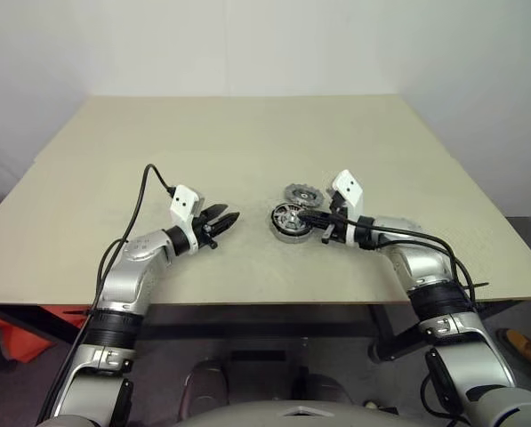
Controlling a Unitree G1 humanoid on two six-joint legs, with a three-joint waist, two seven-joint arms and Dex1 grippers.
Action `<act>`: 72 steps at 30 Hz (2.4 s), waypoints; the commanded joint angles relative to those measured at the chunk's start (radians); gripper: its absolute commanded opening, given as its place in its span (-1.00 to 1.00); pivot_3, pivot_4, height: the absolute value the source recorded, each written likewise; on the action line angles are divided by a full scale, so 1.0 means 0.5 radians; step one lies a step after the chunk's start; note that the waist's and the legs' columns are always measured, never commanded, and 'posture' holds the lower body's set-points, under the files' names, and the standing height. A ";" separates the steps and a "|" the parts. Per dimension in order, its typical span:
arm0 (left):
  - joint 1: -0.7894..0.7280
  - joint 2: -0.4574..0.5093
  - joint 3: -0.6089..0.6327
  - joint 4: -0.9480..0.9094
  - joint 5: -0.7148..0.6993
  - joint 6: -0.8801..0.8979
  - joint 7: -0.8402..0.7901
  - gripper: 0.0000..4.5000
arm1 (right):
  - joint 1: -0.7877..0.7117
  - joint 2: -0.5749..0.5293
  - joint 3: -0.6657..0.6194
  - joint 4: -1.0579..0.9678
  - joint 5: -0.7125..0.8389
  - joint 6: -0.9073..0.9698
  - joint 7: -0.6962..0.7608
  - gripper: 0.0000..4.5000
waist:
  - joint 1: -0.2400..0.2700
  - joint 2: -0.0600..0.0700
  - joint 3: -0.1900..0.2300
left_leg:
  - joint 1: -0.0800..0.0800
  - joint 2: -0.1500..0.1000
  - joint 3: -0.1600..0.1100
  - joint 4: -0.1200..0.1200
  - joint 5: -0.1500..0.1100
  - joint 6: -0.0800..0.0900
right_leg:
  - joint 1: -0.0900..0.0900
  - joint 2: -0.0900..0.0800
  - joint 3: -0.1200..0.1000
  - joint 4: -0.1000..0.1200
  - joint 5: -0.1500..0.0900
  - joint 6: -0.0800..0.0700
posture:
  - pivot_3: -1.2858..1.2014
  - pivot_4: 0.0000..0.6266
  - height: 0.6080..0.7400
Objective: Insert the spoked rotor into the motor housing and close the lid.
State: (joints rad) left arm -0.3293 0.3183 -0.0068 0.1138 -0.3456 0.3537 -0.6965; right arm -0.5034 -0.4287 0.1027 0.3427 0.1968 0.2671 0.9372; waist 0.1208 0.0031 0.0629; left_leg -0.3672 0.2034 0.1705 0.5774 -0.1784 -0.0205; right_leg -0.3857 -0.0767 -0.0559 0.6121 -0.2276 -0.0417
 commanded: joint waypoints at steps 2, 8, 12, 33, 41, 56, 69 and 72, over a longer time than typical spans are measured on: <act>0.002 0.004 0.015 -0.052 0.008 -0.035 0.009 -0.08 | -0.079 0.006 -0.031 -0.006 -0.003 -0.063 -0.020 -1.00 | -0.001 0.000 0.000 | 0.000 0.000 0.000 0.000 0.000 0.000 | 0.000 0.000 0.000 0.001 0.000 0.000 | 0.03 -1.00 1.00; 0.002 -0.001 0.011 -0.048 0.006 -0.036 0.005 -0.08 | -0.080 -0.001 -0.047 -0.056 0.018 -0.059 -0.013 -1.00 | -0.001 0.000 0.000 | 0.000 0.000 0.000 0.000 0.000 0.000 | 0.000 0.000 0.000 0.001 0.000 0.000 | 0.03 -1.00 1.00; -0.007 -0.004 0.008 -0.040 0.012 -0.042 0.007 -0.08 | -0.100 0.022 -0.040 -0.038 0.012 -0.076 -0.025 -1.00 | -0.001 0.000 0.000 | 0.000 0.000 0.000 0.001 0.000 0.000 | 0.000 0.000 0.000 0.002 0.000 0.000 | 0.03 -1.00 1.00; 0.026 -0.010 0.036 -0.054 0.011 -0.039 0.053 -0.08 | -0.166 0.104 0.029 0.105 -0.116 -0.083 -0.167 -1.00 | -0.011 0.000 -0.001 | 0.006 0.000 0.001 0.003 0.002 -0.004 | 0.001 0.000 0.002 0.010 0.000 0.000 | 0.03 -1.00 1.00; 0.019 -0.026 0.015 -0.033 0.025 -0.054 0.047 -0.08 | -0.299 0.121 -0.005 0.182 -0.100 -0.137 -0.171 -1.00 | -0.044 0.000 -0.001 | 0.001 0.000 0.000 0.003 0.002 -0.003 | -0.004 0.000 0.002 0.011 0.000 -0.001 | 0.03 -1.00 1.00; 0.032 -0.024 0.025 -0.032 0.039 -0.069 0.052 -0.08 | -0.406 0.275 0.009 0.566 -0.162 -0.333 -0.205 -1.00 | -0.051 0.000 -0.001 | 0.000 0.000 0.001 0.004 0.002 -0.003 | -0.006 0.000 0.003 0.012 -0.001 -0.002 | 0.03 -1.00 1.00; 0.000 -0.067 -0.023 0.015 0.078 -0.115 0.047 -0.08 | -0.479 -0.223 0.269 0.266 -0.420 -0.669 0.326 -1.00 | -0.046 0.000 -0.001 | -0.001 0.000 0.001 0.007 0.001 -0.002 | -0.005 0.000 0.003 0.013 -0.001 -0.001 | 0.03 -1.00 1.00; -0.012 -0.075 -0.021 0.036 0.088 -0.129 0.043 -0.07 | -0.589 -0.350 0.392 0.427 -0.610 -0.909 0.395 -0.60 | -0.052 0.000 -0.001 | -0.001 0.001 0.001 0.007 0.001 -0.002 | -0.006 0.000 0.003 0.013 -0.001 -0.001 | 0.03 -1.00 1.00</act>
State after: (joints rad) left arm -0.3116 0.2806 -0.0157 0.1464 -0.3056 0.3141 -0.6720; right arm -0.7399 -0.5870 0.2880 0.5445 -0.0695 -0.1144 1.1173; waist 0.0951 0.0029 0.0626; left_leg -0.3681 0.2039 0.1711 0.5811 -0.1777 -0.0214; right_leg -0.3890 -0.0766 -0.0544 0.6189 -0.2279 -0.0424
